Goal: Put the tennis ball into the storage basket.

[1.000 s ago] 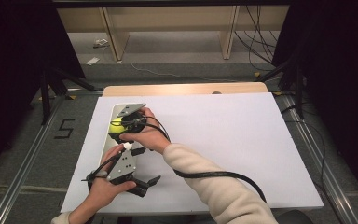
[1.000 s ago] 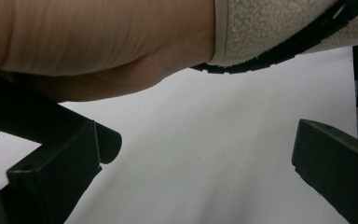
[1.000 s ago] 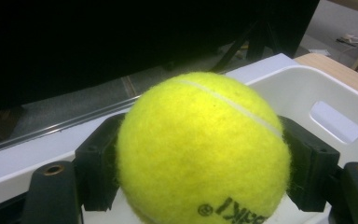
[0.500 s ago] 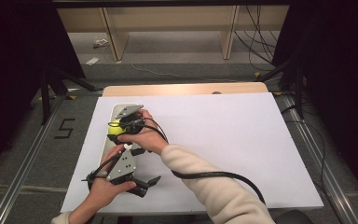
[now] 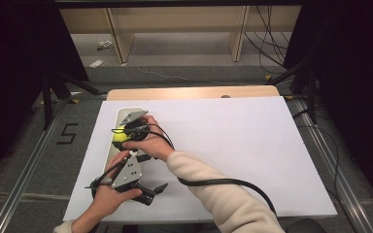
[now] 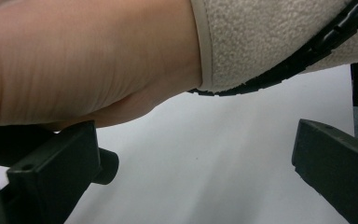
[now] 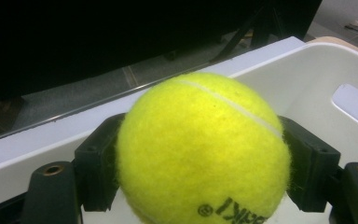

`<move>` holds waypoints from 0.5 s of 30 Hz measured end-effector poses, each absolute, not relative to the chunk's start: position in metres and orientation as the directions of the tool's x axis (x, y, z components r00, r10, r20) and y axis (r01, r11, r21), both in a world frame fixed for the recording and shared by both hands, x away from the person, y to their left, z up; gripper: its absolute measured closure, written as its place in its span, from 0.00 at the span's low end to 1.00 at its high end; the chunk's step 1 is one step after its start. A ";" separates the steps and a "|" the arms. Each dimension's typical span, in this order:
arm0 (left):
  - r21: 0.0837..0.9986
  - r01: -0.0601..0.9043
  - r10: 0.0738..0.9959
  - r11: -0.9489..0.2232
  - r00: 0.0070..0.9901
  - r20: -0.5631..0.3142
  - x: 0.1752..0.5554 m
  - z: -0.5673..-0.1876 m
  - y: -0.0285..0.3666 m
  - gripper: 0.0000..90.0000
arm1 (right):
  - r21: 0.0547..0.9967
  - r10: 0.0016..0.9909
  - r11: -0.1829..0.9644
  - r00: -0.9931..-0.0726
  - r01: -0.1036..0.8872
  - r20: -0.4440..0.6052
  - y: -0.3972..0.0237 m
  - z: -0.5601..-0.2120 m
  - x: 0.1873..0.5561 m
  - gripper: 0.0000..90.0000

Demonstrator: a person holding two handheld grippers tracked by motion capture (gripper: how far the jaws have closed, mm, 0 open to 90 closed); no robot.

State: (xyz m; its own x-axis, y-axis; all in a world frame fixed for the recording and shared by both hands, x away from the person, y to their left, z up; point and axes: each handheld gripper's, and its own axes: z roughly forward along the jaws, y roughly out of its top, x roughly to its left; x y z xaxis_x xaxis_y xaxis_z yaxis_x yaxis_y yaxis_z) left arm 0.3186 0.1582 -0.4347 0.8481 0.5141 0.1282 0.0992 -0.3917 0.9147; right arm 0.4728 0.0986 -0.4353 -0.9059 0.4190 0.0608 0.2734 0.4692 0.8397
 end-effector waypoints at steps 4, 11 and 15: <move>0.915 0.102 0.515 -0.390 0.848 0.125 0.319 -0.435 0.159 0.00 | 0.838 0.421 0.469 -0.905 0.277 0.064 0.099 -0.436 0.473 0.29; 0.915 0.103 0.516 -0.390 0.847 0.125 0.319 -0.435 0.158 0.00 | 0.832 0.418 0.481 -0.907 0.275 0.058 0.098 -0.437 0.473 0.29; 0.915 0.103 0.516 -0.391 0.848 0.125 0.319 -0.435 0.158 0.00 | 0.833 0.417 0.482 -0.907 0.273 0.056 0.098 -0.439 0.473 0.29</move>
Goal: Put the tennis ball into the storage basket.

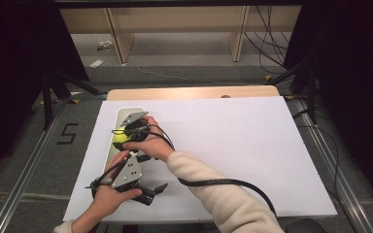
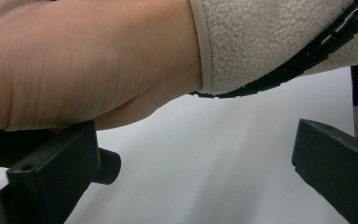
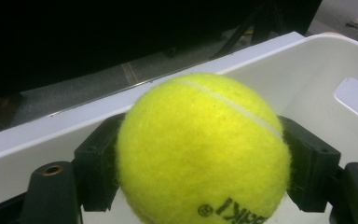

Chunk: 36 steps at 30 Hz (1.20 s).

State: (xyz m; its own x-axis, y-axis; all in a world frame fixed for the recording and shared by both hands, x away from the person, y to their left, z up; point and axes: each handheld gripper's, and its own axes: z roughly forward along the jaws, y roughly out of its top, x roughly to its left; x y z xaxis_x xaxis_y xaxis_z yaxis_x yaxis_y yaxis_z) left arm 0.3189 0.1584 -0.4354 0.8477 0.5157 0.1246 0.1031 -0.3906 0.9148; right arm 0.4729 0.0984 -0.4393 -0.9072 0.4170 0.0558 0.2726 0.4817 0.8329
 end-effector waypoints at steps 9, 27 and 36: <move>0.914 0.103 0.515 -0.391 0.848 0.125 0.319 -0.435 0.158 0.00 | 0.826 0.412 0.493 -0.910 0.273 0.055 0.099 -0.439 0.473 0.29; 0.913 0.104 0.510 -0.393 0.851 0.123 0.319 -0.435 0.158 0.00 | 0.845 0.384 0.480 -0.923 0.234 0.037 0.097 -0.437 0.474 0.17; 0.912 0.101 0.506 -0.397 0.853 0.126 0.319 -0.435 0.158 0.00 | 0.858 0.404 0.454 -0.914 0.239 0.041 0.092 -0.431 0.475 0.17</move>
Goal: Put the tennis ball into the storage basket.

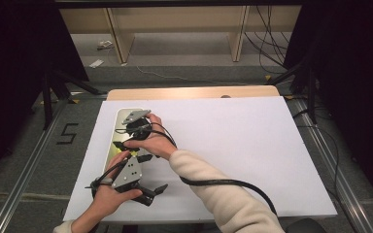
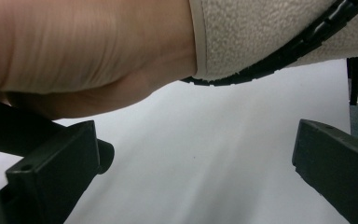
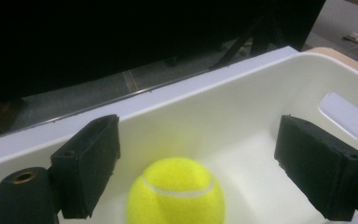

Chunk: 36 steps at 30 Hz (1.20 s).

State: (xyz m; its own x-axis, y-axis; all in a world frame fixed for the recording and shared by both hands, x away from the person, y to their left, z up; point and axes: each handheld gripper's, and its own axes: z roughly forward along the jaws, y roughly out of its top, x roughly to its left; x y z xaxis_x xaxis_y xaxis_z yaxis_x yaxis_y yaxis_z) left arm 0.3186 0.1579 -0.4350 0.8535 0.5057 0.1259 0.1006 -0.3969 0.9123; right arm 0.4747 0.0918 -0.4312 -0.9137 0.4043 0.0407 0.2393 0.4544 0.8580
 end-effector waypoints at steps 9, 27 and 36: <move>0.912 0.100 0.505 -0.397 0.854 0.126 0.318 -0.435 0.158 0.00 | 0.874 0.406 0.430 -0.913 0.226 0.036 0.086 -0.421 0.472 0.17; 0.911 0.100 0.506 -0.401 0.853 0.129 0.319 -0.435 0.158 0.00 | 0.887 0.457 0.403 -0.889 0.225 0.018 0.036 -0.410 0.472 0.17; 0.911 0.100 0.507 -0.399 0.852 0.129 0.318 -0.435 0.158 0.00 | 0.887 0.490 0.393 -0.872 0.243 0.021 0.012 -0.407 0.473 0.17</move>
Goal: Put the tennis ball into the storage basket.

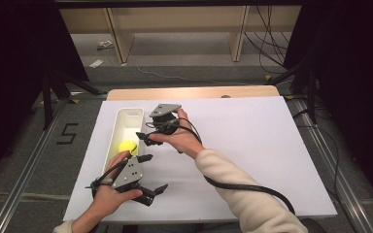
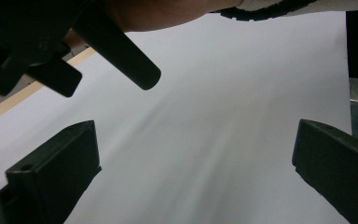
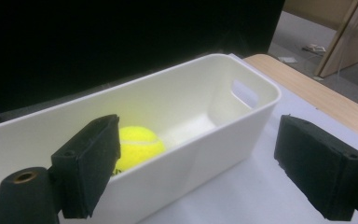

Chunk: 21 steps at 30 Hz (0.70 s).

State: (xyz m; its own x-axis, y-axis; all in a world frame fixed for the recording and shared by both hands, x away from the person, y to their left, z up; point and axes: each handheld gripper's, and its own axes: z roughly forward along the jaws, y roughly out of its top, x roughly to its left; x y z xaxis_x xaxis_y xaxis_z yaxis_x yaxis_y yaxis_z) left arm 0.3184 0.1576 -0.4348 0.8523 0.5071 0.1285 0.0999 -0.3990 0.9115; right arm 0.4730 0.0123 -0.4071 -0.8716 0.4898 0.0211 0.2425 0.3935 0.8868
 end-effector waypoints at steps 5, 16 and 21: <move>0.911 0.100 0.507 -0.400 0.852 0.129 0.318 -0.435 0.158 0.00 | 0.885 0.503 0.393 -0.864 0.251 0.021 0.001 -0.408 0.473 0.17; 0.911 0.098 0.511 -0.400 0.849 0.132 0.318 -0.434 0.158 0.00 | 0.888 0.528 0.380 -0.849 0.260 0.023 -0.019 -0.405 0.471 0.17; 0.912 0.099 0.513 -0.398 0.848 0.132 0.319 -0.434 0.158 0.00 | 0.884 0.545 0.381 -0.838 0.272 0.023 -0.029 -0.408 0.471 0.17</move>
State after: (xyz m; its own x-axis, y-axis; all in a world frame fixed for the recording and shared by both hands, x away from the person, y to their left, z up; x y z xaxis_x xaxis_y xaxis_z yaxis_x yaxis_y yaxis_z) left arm 0.3185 0.1581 -0.4344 0.8484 0.5127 0.1319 0.0989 -0.3983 0.9119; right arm 0.4707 -0.0290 -0.4082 -0.8384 0.5445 0.0232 0.2718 0.3808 0.8838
